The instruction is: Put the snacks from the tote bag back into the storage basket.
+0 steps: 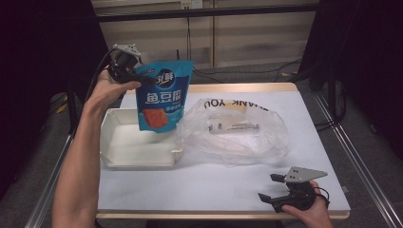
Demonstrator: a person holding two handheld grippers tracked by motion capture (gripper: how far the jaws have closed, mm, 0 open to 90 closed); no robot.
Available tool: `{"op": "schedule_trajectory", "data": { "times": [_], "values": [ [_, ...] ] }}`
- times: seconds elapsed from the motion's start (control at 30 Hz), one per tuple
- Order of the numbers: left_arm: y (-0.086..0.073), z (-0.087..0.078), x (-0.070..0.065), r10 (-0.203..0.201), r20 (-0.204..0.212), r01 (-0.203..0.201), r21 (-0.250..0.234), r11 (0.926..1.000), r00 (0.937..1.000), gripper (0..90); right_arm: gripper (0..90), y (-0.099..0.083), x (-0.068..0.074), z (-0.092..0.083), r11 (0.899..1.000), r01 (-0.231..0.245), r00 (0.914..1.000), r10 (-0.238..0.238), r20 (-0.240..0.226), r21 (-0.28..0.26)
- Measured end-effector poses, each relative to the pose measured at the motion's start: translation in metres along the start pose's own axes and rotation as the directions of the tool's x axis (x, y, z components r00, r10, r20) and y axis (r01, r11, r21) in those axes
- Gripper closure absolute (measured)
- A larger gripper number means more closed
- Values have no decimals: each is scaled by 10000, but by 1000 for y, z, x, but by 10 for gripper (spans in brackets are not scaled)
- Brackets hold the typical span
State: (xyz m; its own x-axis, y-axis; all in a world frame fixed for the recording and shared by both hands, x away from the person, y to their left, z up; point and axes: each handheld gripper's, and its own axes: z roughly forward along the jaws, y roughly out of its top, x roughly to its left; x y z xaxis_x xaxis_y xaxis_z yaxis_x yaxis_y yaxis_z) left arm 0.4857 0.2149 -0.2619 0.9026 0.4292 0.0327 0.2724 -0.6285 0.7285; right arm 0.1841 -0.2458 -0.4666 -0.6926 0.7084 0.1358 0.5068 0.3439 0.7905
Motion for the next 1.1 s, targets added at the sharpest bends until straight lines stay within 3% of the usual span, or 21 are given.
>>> {"op": "schedule_trajectory", "data": {
  "times": [0.17, 0.27, 0.3, 0.5, 0.8, 1.0, 1.07, 1.1],
  "values": [
    [-5, 8, 2, 148, 53, -150, 263, 9995, 9999, 900, 180, 0, 0, 0, 10000, -17, 10000, 17, 5, 7],
    [-6, 11, 1, 2, -16, -2, 248, 9997, 10000, 900, 180, 0, 0, 0, 10000, -34, 10000, 34, -27, 37],
    [-6, 12, 2, 212, 6, -212, 310, 9993, 9998, 900, 179, 0, 0, 0, 10000, 13, 10000, -13, -40, 37],
    [-8, 15, 0, 80, -52, -79, 114, 9999, 10000, 900, 180, 0, 1, 1, 10000, 25, 10000, -25, -67, 59],
    [-23, 12, 4, -185, -40, 184, -229, 9996, 9998, 900, 179, 0, 1, 1, 10000, 5, 10000, -4, -91, 74],
    [-32, 7, 7, -3, -543, 25, 422, 9991, 9985, 900, 178, 0, 1, 2, 10000, 6, 9999, -5, -119, 87],
    [-38, 5, 11, -366, -419, 382, 386, 9985, 9985, 899, 178, 0, 1, 2, 10000, 15, 9999, -14, -124, 97],
    [-41, 4, 12, -347, -493, 374, 540, 9978, 9982, 898, 179, 0, 1, 2, 10000, 0, 9999, 1, -124, 96]
  ]
}}
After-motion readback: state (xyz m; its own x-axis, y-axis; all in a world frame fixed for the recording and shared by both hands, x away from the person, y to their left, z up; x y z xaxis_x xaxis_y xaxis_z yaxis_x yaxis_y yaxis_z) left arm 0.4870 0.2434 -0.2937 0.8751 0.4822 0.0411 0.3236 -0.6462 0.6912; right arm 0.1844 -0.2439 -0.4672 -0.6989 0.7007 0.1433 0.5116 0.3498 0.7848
